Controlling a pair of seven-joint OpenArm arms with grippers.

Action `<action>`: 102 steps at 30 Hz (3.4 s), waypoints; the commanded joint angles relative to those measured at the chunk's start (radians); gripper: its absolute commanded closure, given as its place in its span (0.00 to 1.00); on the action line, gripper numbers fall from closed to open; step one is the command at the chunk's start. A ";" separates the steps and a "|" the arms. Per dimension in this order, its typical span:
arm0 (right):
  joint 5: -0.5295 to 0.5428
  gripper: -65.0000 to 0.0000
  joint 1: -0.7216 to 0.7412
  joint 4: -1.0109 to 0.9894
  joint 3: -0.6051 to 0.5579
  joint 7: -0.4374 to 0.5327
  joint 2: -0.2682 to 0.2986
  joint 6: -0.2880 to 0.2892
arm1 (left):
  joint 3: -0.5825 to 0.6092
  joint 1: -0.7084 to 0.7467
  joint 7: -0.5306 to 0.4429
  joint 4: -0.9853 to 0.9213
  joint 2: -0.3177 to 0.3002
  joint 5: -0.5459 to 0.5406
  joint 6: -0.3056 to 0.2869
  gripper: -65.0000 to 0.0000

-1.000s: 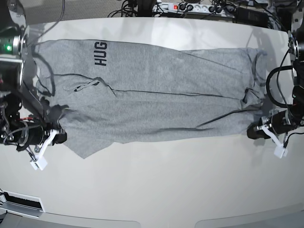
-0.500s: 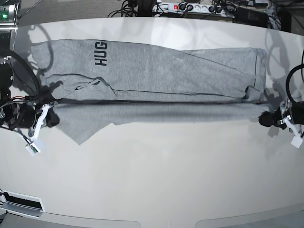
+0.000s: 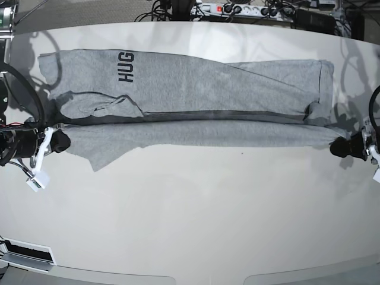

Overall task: Layout the t-shirt on the table in an organized manner, then fold the t-shirt properly
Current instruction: 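Lift the shirt edge with both grippers and fold it lengthwise over, then drag the folded strip with the right gripper toward the collar end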

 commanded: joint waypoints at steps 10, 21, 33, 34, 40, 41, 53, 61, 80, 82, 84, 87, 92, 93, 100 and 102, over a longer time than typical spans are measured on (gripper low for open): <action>0.114 1.00 0.009 0.018 0.008 -0.080 0.041 0.002 | -0.006 0.042 0.023 0.013 -0.029 -0.024 -0.008 1.00; 0.021 0.60 -0.058 0.018 0.008 -0.027 0.043 0.002 | -0.006 0.129 -0.085 0.013 -0.030 0.022 -0.008 0.71; 0.090 0.39 0.006 0.018 0.008 0.129 0.008 -0.018 | -0.006 0.140 -0.095 0.013 -0.025 0.017 -0.008 0.46; 0.052 0.39 0.006 0.018 0.008 0.156 -0.014 -0.035 | -0.006 0.142 -0.095 0.013 -0.025 0.017 -0.008 0.46; -0.140 0.39 0.006 -0.073 0.008 0.282 -0.158 -0.073 | -0.006 0.145 -0.094 0.013 -0.025 0.003 -0.008 0.46; -0.156 0.39 0.009 -0.101 0.008 0.306 -0.175 -0.080 | -0.006 0.145 -0.094 0.013 -0.025 0.003 -0.008 0.46; -0.284 0.39 0.050 -0.275 0.008 0.470 -0.260 -0.084 | -0.006 0.145 -0.117 0.013 -0.025 0.003 -0.008 0.46; -0.280 0.39 0.098 -0.275 0.008 0.471 -0.260 -0.082 | -0.006 0.145 -0.121 0.013 -0.025 0.003 -0.008 0.46; -0.428 1.00 0.111 -0.275 0.008 0.554 -0.319 -0.096 | -0.006 0.145 -0.156 0.013 -0.014 0.003 -0.008 0.46; -0.385 1.00 0.126 -0.262 0.008 0.517 -0.317 -0.045 | -0.006 0.145 -0.156 0.013 -0.010 0.004 -0.008 0.46; -0.325 1.00 0.127 -0.215 0.008 0.446 -0.317 0.002 | -0.006 0.146 -0.155 0.013 -0.008 0.007 -0.008 0.46; -0.222 1.00 0.099 -0.101 0.008 0.302 -0.317 0.002 | -0.006 0.145 -0.156 0.013 -0.008 0.010 -0.008 0.46; -0.087 1.00 -0.025 0.139 0.008 0.165 -0.288 0.002 | -0.006 0.145 -0.167 0.013 -0.004 0.010 -0.008 0.46; -0.077 1.00 -0.055 0.187 0.008 0.150 -0.282 0.002 | -0.006 0.145 -0.170 0.013 -0.004 0.010 -0.008 0.46; -0.063 1.00 -0.308 0.497 0.008 0.112 -0.196 0.002 | -0.006 0.145 -0.169 0.013 -0.003 0.010 -0.008 0.46; -0.063 1.00 -0.380 0.553 0.008 0.110 -0.177 0.002 | -0.006 0.145 -0.169 0.013 -0.003 0.010 -0.008 0.46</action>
